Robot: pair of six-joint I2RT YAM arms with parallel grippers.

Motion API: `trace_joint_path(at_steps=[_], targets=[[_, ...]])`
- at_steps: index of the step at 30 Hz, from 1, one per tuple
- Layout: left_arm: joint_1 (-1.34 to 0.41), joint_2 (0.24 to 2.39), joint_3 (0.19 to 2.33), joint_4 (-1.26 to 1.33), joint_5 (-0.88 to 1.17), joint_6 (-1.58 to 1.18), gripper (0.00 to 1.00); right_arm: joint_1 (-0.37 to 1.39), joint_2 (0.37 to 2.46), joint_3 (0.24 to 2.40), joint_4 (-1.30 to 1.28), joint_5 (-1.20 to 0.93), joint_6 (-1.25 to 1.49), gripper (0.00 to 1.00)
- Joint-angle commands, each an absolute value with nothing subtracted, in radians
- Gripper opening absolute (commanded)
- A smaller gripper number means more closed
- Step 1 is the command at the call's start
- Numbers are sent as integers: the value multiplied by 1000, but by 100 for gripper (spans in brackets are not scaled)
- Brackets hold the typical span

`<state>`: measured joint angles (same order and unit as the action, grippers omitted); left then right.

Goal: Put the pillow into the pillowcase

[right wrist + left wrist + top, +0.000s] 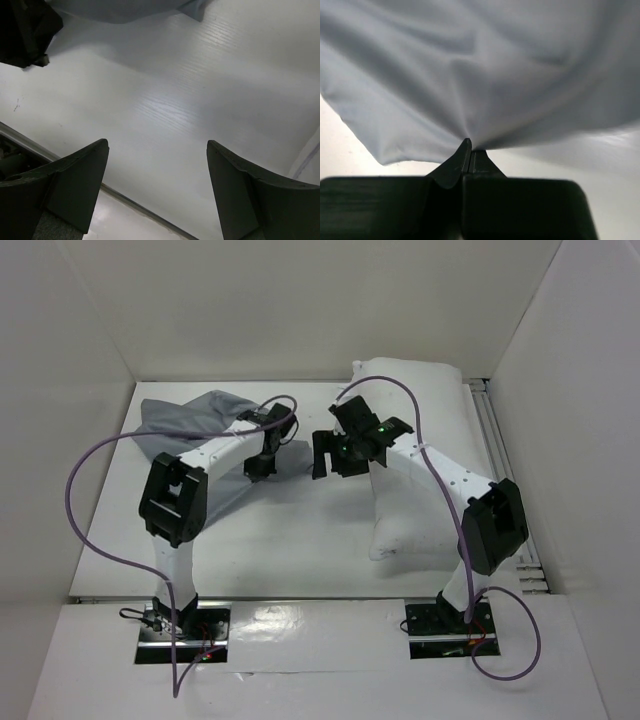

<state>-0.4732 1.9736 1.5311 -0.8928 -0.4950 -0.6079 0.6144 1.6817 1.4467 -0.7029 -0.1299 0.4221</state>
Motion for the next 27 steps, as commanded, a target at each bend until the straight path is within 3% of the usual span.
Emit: trace_joint_path(at_steps=[1,8,23,26,27], targets=[[-459,1892,1713,-1052,-243,-479,0,611,1680,1433,-663,-139,425,86],[-414,1852,1867,-1178,58,-402,0,621,1770,1457,-523,-209,446,86],[-265,1813,1925,-1178,225,-414,0,686,2026,1562,-405,-149,371,87],[-256,1804,1925,-1169,225,-414,0,686,2081,1600,-318,-241,350,75],[-256,1793,1925,-1169,225,-414,0,686,2082,1600,-292,-288,350,52]])
